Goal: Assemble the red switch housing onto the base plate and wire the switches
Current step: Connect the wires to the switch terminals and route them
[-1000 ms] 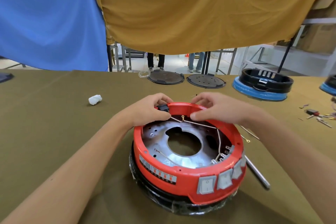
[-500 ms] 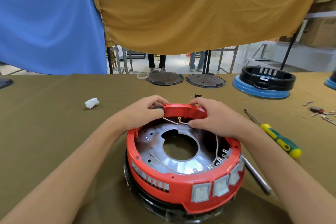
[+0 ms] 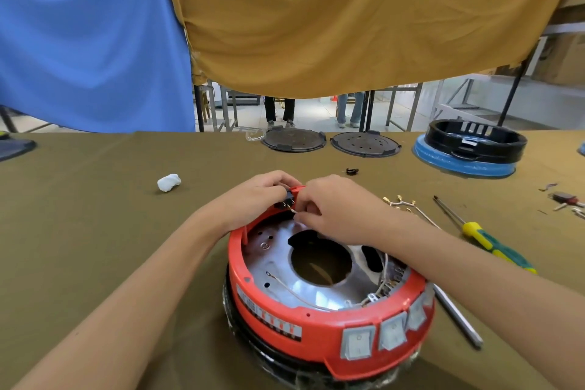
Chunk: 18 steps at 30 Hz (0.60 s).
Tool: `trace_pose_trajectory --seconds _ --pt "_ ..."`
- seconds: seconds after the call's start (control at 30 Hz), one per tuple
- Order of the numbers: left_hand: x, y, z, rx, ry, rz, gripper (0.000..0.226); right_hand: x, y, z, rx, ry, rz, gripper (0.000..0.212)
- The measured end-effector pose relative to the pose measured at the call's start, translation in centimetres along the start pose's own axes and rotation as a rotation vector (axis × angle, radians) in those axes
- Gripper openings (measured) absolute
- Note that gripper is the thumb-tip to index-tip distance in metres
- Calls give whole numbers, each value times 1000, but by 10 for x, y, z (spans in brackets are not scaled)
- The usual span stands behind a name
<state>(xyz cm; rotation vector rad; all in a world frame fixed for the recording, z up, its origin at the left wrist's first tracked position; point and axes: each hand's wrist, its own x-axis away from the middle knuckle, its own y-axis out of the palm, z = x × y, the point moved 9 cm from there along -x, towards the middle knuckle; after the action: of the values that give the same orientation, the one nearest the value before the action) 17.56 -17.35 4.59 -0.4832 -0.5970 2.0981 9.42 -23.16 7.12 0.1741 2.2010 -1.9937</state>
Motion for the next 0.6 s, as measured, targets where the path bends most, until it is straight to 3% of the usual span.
trace_pose_trajectory --seconds 0.37,0.6 --pt "1 2 -1 37 -19 -14 37 -2 -12 -10 -71 63 164 26" --pt "2 1 -1 88 -38 -2 33 -6 -9 -10 -36 94 133 22"
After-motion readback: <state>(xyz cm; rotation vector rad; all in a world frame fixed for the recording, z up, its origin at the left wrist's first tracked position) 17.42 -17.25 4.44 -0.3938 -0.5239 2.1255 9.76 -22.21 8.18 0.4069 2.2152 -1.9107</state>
